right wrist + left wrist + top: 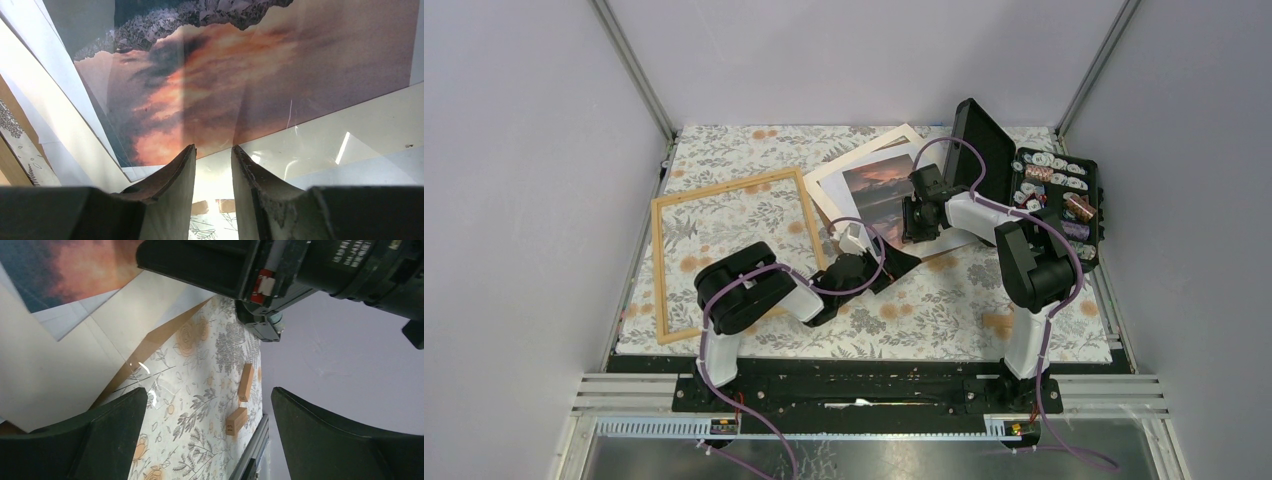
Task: Put the photo into the frame
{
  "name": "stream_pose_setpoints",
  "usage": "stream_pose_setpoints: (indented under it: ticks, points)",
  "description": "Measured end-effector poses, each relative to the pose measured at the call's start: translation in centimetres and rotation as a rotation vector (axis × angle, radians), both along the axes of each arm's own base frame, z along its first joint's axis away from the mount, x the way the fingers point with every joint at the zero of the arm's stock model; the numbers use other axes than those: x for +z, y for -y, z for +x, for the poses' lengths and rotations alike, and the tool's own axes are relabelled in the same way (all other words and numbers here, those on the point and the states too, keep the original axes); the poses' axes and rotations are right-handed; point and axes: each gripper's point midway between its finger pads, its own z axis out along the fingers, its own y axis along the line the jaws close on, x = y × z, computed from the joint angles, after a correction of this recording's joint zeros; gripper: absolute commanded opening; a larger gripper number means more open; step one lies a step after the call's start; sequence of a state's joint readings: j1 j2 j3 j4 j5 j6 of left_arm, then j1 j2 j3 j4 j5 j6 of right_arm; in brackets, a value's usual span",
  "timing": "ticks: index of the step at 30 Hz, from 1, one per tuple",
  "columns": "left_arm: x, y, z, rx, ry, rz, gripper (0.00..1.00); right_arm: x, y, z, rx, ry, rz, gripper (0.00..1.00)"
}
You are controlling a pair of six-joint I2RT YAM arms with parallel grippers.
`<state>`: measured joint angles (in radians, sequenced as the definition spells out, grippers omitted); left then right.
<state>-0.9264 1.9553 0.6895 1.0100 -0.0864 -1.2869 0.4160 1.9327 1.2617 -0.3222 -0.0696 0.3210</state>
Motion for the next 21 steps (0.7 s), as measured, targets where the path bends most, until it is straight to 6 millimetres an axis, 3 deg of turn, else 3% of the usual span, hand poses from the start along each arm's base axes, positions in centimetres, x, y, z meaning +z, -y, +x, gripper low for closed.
stream_pose_setpoints:
  ticks: [8, 13, 16, 21]
  points:
    - [1.7, 0.5, 0.0, -0.023, 0.053, -0.049, 0.99, 0.1, -0.6, 0.1, 0.021, 0.006, 0.036, 0.46]
    - [2.6, 0.4, 0.4, -0.017, 0.078, -0.079, 0.99, 0.8, -1.7, -1.8, 0.021, -0.033, 0.138, 0.55]
    - [2.7, -0.1, 0.6, -0.008, 0.084, -0.09, 0.99, 2.2, -1.8, -3.3, -0.012, -0.05, 0.19, 0.56]
    - [2.2, -0.9, 0.6, 0.003, 0.076, -0.088, 0.99, 6.7, -1.7, -4.9, -0.07, 0.01, 0.279, 0.57]
